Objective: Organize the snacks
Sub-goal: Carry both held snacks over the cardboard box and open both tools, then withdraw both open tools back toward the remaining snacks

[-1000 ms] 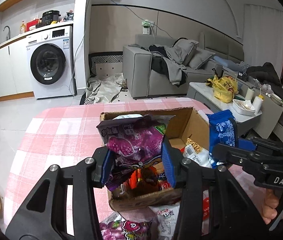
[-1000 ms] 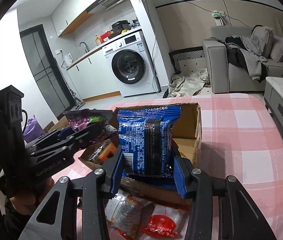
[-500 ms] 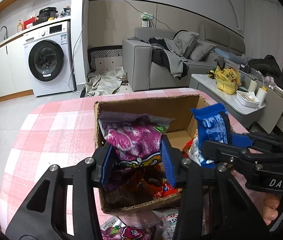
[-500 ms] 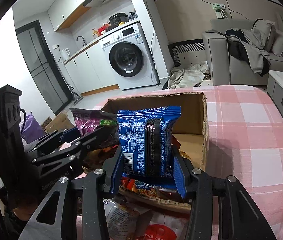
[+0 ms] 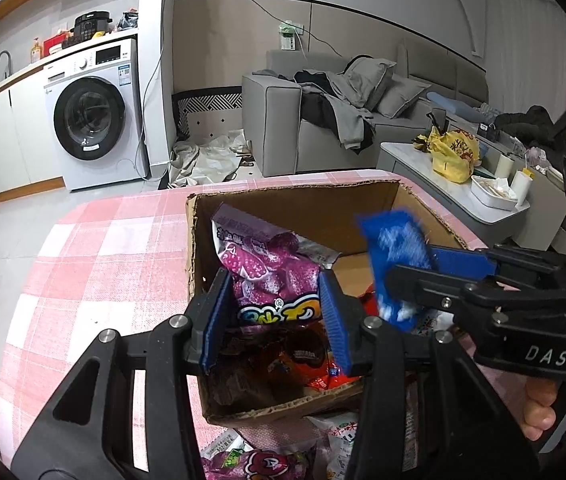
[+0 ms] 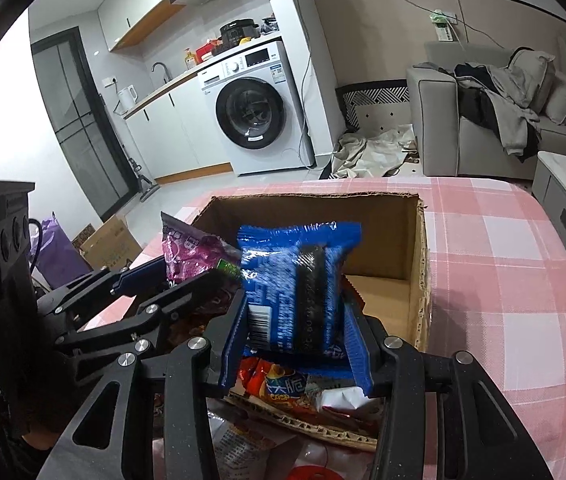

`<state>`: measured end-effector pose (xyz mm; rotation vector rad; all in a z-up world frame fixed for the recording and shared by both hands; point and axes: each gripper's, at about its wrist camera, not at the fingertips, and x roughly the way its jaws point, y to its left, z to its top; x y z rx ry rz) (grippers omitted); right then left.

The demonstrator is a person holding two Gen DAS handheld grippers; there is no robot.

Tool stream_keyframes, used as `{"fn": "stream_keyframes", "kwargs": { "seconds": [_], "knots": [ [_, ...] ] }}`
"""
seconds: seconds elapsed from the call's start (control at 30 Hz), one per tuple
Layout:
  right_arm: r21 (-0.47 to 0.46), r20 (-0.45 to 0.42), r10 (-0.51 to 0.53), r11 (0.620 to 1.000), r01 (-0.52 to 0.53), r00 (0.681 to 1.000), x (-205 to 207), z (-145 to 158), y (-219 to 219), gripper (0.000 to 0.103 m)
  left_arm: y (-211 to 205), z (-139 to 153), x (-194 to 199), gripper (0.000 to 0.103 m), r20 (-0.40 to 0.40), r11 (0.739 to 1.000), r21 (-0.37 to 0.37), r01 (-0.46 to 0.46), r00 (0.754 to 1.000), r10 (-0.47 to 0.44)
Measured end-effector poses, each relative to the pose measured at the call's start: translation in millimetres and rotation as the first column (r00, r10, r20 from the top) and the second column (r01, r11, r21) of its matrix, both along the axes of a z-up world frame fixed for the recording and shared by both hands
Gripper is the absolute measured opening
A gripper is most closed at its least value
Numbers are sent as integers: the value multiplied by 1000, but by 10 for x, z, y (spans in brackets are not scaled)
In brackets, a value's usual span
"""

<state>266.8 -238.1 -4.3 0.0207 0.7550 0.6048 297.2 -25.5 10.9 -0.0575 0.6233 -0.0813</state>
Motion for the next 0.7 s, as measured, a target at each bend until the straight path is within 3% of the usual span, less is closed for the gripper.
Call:
{"fn": "stream_keyframes", "kwargs": {
  "seconds": [0.1,0.17,0.2,0.23,0.33,0.37,0.43,0.7],
  "knots": [
    [-10,34,-3,1000,3,999,-61,70,-40,54,-3,45,-56,45,15,1000,3,2,1000,-2],
    [-19,45,-11,1000,12,999,-110,110,-93,64,3,102,-126,63,25,1000,4,-7,1000,7],
    [-21,52,-16,1000,17,999,-140,134,-127,69,11,119,-162,77,33,1000,1,-15,999,15],
    [-17,61,-21,1000,23,998,-174,156,-169,80,26,140,-219,84,44,1000,-5,-27,999,27],
    [4,83,-45,999,44,996,-283,225,-318,98,81,215,-407,86,47,1000,-15,-25,999,26],
    [15,85,-49,999,48,995,-319,234,-362,100,97,228,-465,89,42,1000,-15,-27,999,27],
    [32,72,-44,999,41,996,-391,234,-425,102,131,255,-615,102,49,999,-2,-52,997,52],
    [36,44,-48,998,46,998,-702,182,-529,103,376,341,-1361,102,69,997,-16,-76,995,77]
  ]
}}
